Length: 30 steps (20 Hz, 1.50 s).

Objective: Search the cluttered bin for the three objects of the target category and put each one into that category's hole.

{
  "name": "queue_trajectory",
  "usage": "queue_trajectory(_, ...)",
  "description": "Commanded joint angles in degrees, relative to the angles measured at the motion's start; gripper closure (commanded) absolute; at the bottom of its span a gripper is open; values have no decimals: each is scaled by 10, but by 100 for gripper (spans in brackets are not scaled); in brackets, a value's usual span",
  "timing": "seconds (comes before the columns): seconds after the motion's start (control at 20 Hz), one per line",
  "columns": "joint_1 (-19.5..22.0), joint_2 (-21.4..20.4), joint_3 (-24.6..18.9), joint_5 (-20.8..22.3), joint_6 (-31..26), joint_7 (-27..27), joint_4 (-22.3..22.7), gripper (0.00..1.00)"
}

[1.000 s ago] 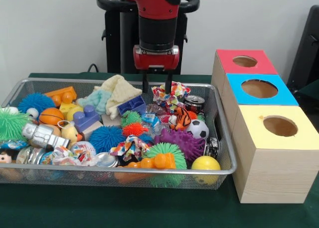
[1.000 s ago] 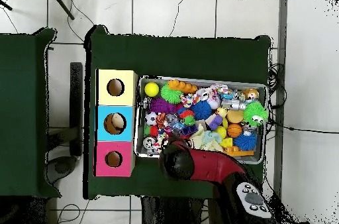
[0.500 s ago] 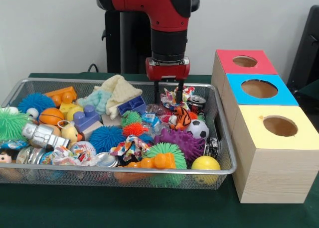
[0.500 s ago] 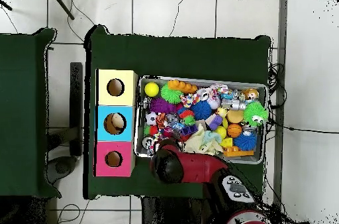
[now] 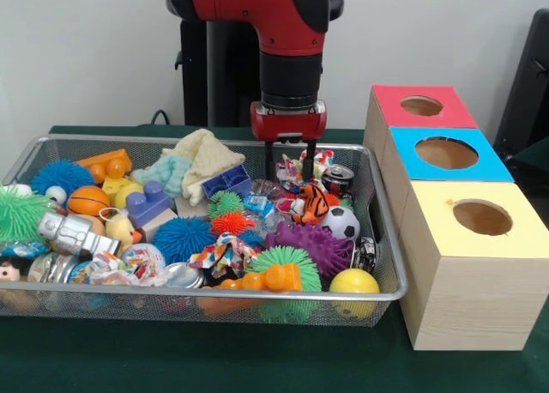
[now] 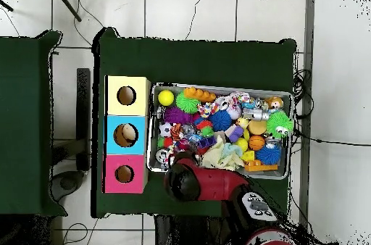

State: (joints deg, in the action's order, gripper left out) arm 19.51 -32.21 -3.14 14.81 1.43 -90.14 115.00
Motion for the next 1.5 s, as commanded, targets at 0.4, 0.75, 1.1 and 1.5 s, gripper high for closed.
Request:
queue_trajectory(0.4,8,-37,-50,-74,-84,-97,-54,0)
queue_trajectory(0.75,-24,-58,-26,-96,-145,-84,-79,0)
queue_trajectory(1.1,-31,-63,-33,-110,-204,-68,-114,0)
queue_trajectory(1.5,-27,-64,-41,-110,-245,-57,-134,0)
